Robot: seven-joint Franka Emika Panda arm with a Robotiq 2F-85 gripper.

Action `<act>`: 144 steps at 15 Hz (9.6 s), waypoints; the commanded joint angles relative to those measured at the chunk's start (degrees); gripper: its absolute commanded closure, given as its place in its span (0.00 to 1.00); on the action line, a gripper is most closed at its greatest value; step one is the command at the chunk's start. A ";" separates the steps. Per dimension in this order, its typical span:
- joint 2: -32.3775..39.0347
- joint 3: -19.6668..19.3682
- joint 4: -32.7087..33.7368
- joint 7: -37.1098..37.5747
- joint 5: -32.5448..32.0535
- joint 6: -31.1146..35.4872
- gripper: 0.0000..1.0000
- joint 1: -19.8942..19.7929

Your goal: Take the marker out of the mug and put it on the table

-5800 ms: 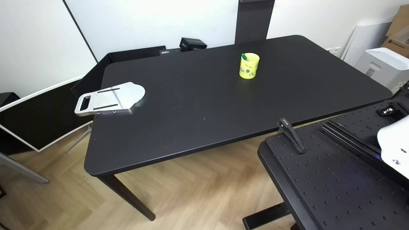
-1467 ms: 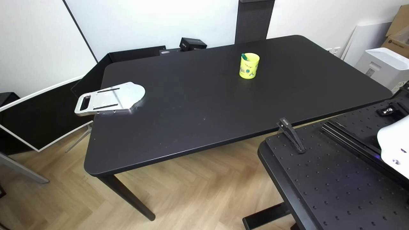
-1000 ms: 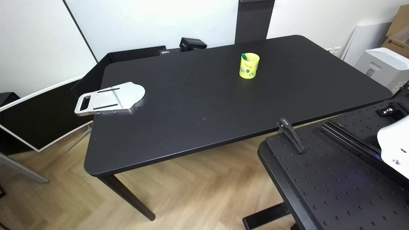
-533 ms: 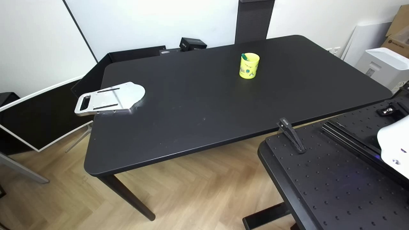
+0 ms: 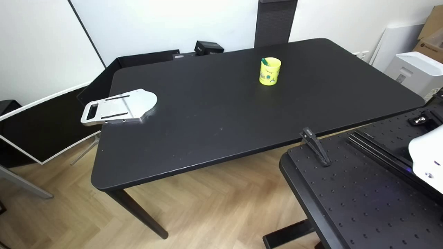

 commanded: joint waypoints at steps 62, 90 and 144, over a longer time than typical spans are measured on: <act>32.73 0.39 17.41 -0.56 0.58 -1.29 0.00 7.72; 34.31 0.25 18.96 -0.60 0.39 -5.31 0.69 7.51; 21.84 2.64 -1.85 -8.69 -3.55 -12.31 0.95 4.65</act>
